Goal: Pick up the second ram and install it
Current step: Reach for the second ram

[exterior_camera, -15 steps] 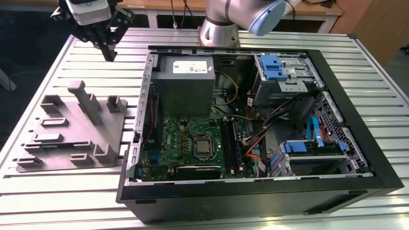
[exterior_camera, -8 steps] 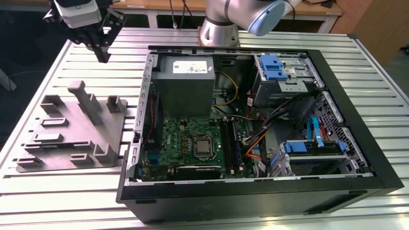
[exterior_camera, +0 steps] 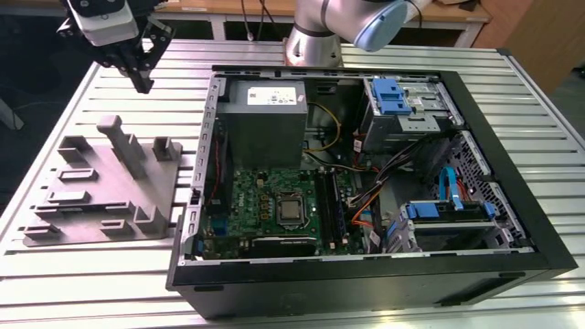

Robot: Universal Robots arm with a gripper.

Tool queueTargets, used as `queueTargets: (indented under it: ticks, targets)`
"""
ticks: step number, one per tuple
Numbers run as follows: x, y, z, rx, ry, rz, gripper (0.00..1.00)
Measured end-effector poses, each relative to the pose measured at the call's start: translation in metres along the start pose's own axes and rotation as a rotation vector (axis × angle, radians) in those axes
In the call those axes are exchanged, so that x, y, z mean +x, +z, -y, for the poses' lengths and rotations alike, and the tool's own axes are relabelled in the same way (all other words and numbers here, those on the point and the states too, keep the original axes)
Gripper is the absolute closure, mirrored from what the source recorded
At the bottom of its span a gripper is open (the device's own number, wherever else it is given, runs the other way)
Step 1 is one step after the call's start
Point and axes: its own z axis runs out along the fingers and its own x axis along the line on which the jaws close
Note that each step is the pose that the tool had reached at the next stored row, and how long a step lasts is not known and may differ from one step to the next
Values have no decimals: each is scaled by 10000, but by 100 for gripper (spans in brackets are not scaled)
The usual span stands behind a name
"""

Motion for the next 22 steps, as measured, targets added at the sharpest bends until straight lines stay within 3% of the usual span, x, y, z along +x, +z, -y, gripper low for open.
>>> queueTargets:
  ticks: [10,22]
  targets:
    - [106,68,38,1,-1,-1,90]
    - [355,154,97,2,-1,1,90]
